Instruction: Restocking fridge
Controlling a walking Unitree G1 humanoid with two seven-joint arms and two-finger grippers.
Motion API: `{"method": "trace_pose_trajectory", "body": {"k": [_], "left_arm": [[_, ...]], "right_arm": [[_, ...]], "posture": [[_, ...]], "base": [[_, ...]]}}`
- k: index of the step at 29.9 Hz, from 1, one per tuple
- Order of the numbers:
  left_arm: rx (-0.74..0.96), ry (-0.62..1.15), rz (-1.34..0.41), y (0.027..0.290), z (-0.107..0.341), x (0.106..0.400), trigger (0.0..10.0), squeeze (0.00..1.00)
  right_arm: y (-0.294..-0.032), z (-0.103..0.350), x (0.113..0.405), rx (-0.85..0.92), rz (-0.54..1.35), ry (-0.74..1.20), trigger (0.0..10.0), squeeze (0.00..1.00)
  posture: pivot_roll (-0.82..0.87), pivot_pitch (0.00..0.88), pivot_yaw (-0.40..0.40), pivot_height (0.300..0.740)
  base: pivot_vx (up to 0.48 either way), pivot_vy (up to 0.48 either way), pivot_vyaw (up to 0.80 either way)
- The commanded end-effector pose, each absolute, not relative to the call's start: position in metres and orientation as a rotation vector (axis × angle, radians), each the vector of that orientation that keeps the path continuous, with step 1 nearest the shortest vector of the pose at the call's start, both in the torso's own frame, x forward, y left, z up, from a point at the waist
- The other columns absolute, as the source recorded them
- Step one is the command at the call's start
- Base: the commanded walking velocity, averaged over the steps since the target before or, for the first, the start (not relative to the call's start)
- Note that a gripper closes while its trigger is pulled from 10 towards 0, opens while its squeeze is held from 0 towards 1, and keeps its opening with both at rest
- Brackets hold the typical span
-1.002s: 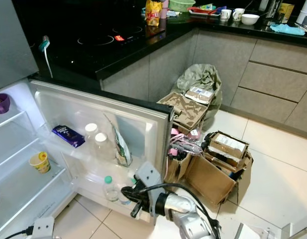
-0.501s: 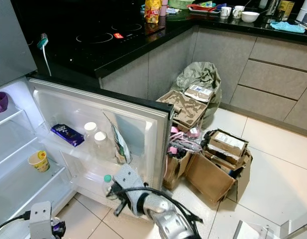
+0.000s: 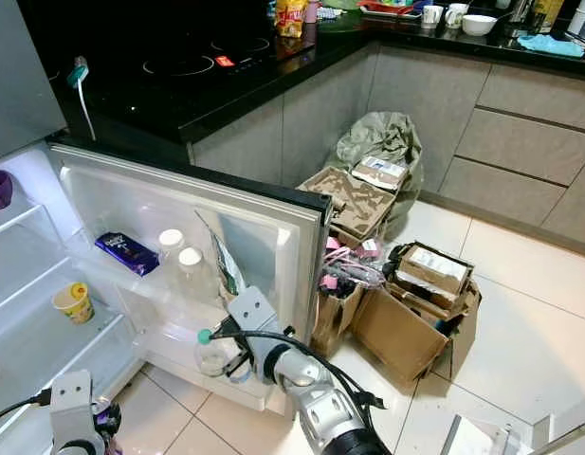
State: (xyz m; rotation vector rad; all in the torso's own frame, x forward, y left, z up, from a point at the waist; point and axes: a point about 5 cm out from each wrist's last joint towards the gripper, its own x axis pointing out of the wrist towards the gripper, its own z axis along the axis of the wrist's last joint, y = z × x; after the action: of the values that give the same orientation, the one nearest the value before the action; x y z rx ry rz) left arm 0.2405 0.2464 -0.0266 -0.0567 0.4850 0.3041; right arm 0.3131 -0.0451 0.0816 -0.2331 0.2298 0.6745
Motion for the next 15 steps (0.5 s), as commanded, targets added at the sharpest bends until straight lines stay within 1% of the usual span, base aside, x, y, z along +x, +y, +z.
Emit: {"method": "trace_pose_trajectory", "body": {"k": [1, 2, 3, 4, 6, 7, 8, 9, 12, 13, 15], "left_arm": [[-0.045, 0.367, 0.328, 0.261, -0.006, 0.255, 10.0, 0.00], [-0.056, 0.325, 0.324, 0.262, 0.001, 0.261, 10.0, 0.00], [-0.056, 0.325, 0.324, 0.262, 0.001, 0.261, 10.0, 0.00], [-0.060, 0.260, 0.312, 0.264, 0.012, 0.270, 10.0, 0.00], [-0.062, 0.237, 0.309, 0.265, 0.016, 0.272, 10.0, 0.00], [-0.074, 0.145, 0.290, 0.267, 0.034, 0.284, 10.0, 0.00], [-0.080, 0.097, 0.274, 0.268, 0.044, 0.291, 10.0, 0.00], [-0.080, 0.097, 0.274, 0.268, 0.044, 0.291, 10.0, 0.00], [-0.110, -0.043, 0.203, 0.268, 0.073, 0.309, 10.0, 0.00], [-0.110, -0.043, 0.203, 0.268, 0.073, 0.309, 10.0, 0.00], [-0.129, -0.148, 0.132, 0.266, 0.097, 0.320, 10.0, 0.00]], "right_arm": [[-0.055, 0.079, 0.317, -0.217, 0.601, 0.238, 10.0, 0.00], [-0.055, 0.079, 0.317, -0.212, 0.599, 0.239, 10.0, 0.00], [-0.055, 0.079, 0.317, -0.212, 0.599, 0.239, 10.0, 0.00], [-0.055, 0.079, 0.316, -0.199, 0.594, 0.239, 10.0, 0.00], [-0.055, 0.079, 0.316, -0.195, 0.592, 0.239, 10.0, 0.00], [-0.055, 0.080, 0.316, -0.182, 0.586, 0.236, 10.0, 0.00], [-0.055, 0.080, 0.316, -0.169, 0.585, 0.234, 10.0, 0.00], [-0.055, 0.080, 0.316, -0.169, 0.585, 0.234, 10.0, 0.00], [-0.052, 0.083, 0.316, -0.125, 0.593, 0.223, 10.0, 0.00], [-0.052, 0.083, 0.316, -0.125, 0.593, 0.223, 10.0, 0.00], [-0.048, 0.086, 0.314, -0.082, 0.602, 0.209, 10.0, 0.00]], "posture": [[-0.09, 0.110, 0.011, 0.740], [-0.09, 0.110, 0.011, 0.740], [-0.09, 0.110, 0.011, 0.740], [-0.09, 0.114, 0.018, 0.740], [-0.09, 0.114, 0.018, 0.740], [-0.09, 0.117, 0.019, 0.740], [-0.09, 0.122, 0.022, 0.740], [-0.09, 0.122, 0.022, 0.740], [-0.09, 0.129, 0.028, 0.740], [-0.09, 0.129, 0.028, 0.740], [-0.09, 0.140, 0.035, 0.740]], "base": [[0.000, 0.000, 0.00], [0.000, 0.000, 0.00], [0.000, 0.000, 0.00], [0.000, 0.000, 0.00], [0.000, 0.000, 0.00], [0.000, 0.000, 0.00], [0.000, 0.000, 0.00], [0.000, 0.000, 0.00], [0.000, 0.000, 0.00], [0.000, 0.000, 0.00], [0.000, 0.000, 0.00]]}}
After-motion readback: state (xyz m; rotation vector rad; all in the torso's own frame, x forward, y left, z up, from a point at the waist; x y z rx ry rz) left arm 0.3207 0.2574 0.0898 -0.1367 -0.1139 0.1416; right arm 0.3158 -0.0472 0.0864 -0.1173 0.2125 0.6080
